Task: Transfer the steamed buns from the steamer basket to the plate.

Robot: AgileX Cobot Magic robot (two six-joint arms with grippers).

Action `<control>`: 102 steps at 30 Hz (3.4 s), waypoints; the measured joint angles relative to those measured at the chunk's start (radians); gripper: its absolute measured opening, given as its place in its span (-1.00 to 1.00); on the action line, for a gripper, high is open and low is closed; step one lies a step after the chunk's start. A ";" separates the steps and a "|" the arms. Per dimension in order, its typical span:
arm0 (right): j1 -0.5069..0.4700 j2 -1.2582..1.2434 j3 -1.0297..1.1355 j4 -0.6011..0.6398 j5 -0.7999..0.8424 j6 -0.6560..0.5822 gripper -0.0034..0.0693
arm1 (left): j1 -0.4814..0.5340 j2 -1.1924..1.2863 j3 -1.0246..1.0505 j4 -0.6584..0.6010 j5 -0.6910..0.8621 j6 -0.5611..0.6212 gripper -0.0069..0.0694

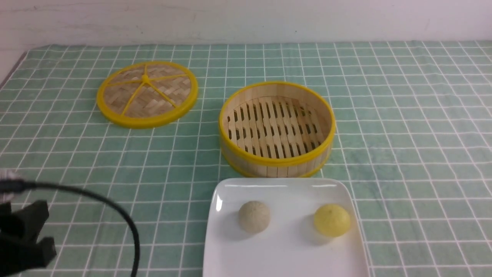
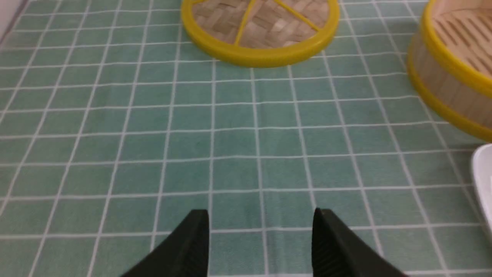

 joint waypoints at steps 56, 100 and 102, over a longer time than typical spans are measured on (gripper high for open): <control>0.000 0.000 0.000 0.000 0.004 0.000 -0.25 | 0.075 -0.516 0.306 0.124 0.084 -0.149 0.19; 0.000 0.000 0.000 0.000 0.004 0.000 -0.25 | 0.075 -0.516 0.306 0.316 0.094 -0.340 0.19; 0.000 0.000 0.000 0.000 0.004 0.000 -0.25 | 0.075 -0.516 0.306 0.316 0.094 -0.359 0.19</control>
